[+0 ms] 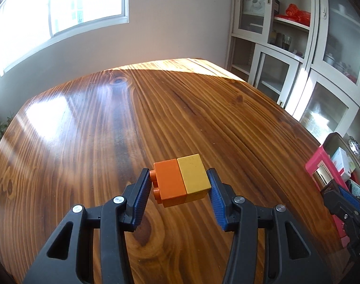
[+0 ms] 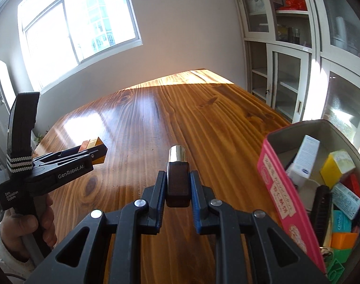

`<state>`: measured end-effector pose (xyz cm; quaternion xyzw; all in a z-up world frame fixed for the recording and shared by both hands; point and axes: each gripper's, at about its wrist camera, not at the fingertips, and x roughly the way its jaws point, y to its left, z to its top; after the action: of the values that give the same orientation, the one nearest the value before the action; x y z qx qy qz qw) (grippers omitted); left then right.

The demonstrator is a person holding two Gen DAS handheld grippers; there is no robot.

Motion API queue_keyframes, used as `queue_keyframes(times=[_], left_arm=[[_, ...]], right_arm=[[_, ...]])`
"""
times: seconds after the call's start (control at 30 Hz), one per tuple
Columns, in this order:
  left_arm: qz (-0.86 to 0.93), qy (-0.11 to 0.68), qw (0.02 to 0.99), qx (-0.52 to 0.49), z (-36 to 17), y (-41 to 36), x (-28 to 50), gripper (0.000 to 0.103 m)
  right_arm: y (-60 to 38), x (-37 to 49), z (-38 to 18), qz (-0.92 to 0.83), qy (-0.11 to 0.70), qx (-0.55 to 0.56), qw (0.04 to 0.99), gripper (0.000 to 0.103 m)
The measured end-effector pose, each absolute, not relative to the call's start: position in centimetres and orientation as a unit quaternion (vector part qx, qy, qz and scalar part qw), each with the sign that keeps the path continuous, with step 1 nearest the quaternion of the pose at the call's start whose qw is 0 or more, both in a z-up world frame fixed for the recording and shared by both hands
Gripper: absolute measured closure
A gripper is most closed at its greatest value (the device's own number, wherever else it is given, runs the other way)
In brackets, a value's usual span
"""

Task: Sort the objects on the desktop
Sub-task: 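Carry the orange-yellow block and brown bottle into the pink tin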

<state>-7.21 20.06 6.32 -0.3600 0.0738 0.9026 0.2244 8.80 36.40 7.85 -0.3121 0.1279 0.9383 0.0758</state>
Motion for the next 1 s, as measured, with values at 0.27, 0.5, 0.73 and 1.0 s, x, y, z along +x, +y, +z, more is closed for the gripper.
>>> queue_keyframes(times=[0.27, 0.5, 0.73, 1.0], left_arm=[[0.891, 0.078, 0.275, -0.354, 7.7, 23.2, -3.8, 0.052], [0.875, 0.106, 0.333, -0.335, 9.3, 27.7, 0.3, 0.052], [0.853, 0.129, 0.382, -0.331, 9.9, 32.9, 3.8, 0.052], [0.824, 0.151, 0.437, -0.327, 9.9, 37.9, 7.5, 0.052]], right_arm=[[41.0, 14.3, 9.2, 0.938, 0.149, -0.28, 0.141, 0.081], [45.5, 18.6, 9.1, 0.929, 0.175, -0.257, 0.2, 0.081], [49.5, 21.7, 8.1, 0.92, 0.204, -0.246, 0.225, 0.081], [52.4, 23.0, 6.4, 0.912, 0.229, -0.255, 0.227, 0.081]])
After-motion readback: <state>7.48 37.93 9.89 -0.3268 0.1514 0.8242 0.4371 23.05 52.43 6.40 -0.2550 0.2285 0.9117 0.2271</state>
